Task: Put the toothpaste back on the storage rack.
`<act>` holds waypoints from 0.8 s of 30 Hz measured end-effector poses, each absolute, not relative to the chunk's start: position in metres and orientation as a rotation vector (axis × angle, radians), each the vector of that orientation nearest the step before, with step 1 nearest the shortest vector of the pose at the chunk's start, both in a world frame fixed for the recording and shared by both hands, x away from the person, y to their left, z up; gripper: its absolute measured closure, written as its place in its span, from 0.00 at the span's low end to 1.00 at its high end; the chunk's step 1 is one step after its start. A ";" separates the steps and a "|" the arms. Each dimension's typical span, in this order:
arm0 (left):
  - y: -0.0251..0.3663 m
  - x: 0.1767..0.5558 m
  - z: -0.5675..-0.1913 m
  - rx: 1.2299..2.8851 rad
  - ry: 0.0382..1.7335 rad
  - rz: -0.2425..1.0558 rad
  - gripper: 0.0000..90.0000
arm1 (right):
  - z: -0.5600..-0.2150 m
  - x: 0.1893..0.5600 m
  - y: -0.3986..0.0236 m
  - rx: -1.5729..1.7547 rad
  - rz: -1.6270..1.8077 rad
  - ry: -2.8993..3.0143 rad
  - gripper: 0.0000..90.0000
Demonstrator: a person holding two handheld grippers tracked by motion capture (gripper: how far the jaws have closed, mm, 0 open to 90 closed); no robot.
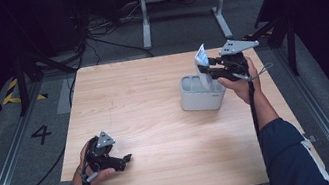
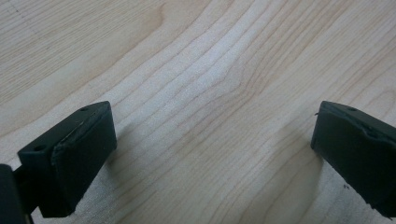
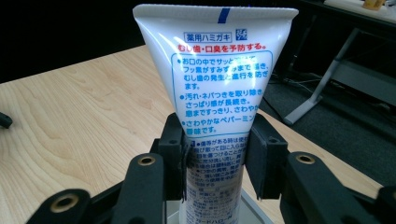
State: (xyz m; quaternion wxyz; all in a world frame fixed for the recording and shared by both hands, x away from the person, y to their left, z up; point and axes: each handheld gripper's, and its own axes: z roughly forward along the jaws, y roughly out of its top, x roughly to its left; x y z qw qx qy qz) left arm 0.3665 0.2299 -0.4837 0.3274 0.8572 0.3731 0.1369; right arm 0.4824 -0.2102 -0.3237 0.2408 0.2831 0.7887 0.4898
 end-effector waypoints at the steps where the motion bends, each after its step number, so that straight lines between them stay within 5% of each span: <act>1: 0.230 0.367 -0.484 2.245 0.977 0.359 0.01 | -0.325 0.483 -0.210 0.778 1.339 2.157 0.71; 24: 0.230 0.366 -0.484 2.245 0.977 0.359 0.01 | -0.354 0.484 -0.215 0.792 1.273 2.236 0.70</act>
